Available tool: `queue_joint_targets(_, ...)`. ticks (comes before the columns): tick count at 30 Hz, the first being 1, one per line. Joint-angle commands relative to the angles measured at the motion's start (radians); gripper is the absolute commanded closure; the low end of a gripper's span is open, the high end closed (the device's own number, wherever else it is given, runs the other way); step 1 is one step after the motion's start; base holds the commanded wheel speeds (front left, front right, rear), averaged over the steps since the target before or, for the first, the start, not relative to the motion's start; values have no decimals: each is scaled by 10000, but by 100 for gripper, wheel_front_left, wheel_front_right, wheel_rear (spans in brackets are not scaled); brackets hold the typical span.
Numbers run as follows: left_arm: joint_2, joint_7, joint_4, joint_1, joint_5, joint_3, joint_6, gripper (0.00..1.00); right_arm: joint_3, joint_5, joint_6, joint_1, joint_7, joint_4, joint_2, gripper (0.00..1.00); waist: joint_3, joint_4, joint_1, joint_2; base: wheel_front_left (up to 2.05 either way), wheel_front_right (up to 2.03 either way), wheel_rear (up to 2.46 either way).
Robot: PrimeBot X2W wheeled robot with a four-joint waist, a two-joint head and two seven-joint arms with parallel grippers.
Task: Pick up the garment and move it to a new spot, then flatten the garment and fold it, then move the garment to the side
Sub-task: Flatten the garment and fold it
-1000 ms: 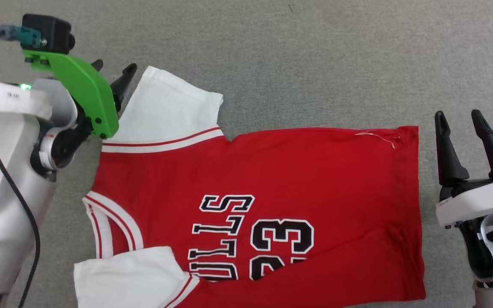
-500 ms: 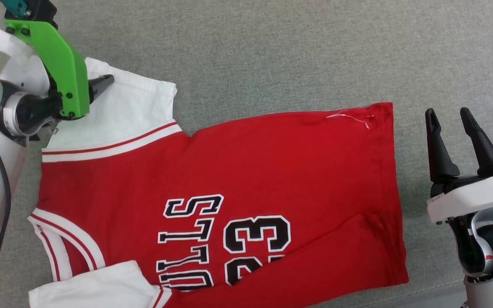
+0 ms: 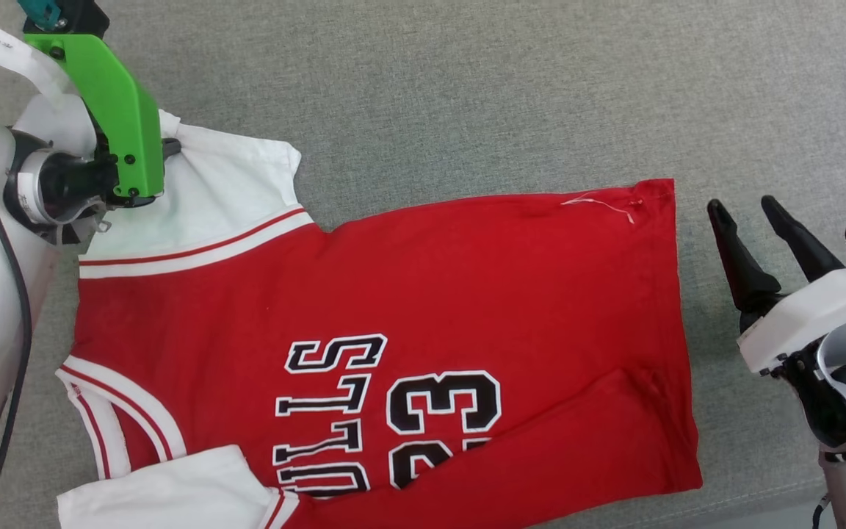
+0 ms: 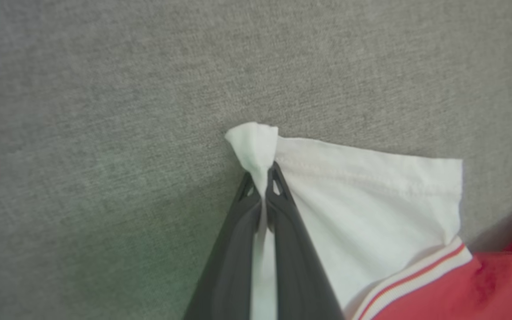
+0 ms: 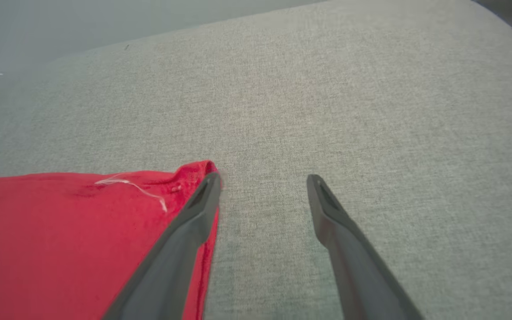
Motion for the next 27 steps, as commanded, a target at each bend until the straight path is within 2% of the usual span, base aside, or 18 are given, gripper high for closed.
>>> queue_joint_targets(1,-247,-30,154,417,68,-263,-61,100,135,286,-7,-249,405,116,-189,0,-123,143,0,0,0,0,0)
queue_joint_targets(11,-440,-550,-597,157,54,-189,-312,100,1296,1350,-7,-969,3079,240,-1490,0,-277,832,0,0,0,0,0)
queue_joint_targets(18,-381,-761,-1176,154,225,-266,-328,100,2096,1594,-7,-1729,4089,827,-2001,0,-205,1200,0,0,0,0,0)
queue_joint_targets(23,-375,-886,-1420,202,231,-269,-342,100,2827,1865,-7,-1906,5268,1639,-2263,0,-164,1352,0,0,0,0,0)
queue_joint_targets(24,-372,-907,-1445,220,224,-268,-348,100,2913,1921,-7,-1920,5391,1713,-2267,33,-166,1370,0,0,0,0,0)
queue_joint_targets(25,-360,-934,-1470,247,218,-264,-355,100,2994,1984,-7,-1931,5509,1800,-2263,71,-174,1384,0,0,0,0,0)
queue_joint_targets(26,-345,-956,-1486,270,214,-260,-358,100,3059,2010,-7,-1936,5606,1870,-2270,100,-186,1388,0,0,0,0,0)
queue_joint_targets(27,-333,-988,-1502,305,209,-256,-363,100,3125,2051,-7,-1948,5673,1923,-2276,100,-215,1396,0,0,0,0,0)
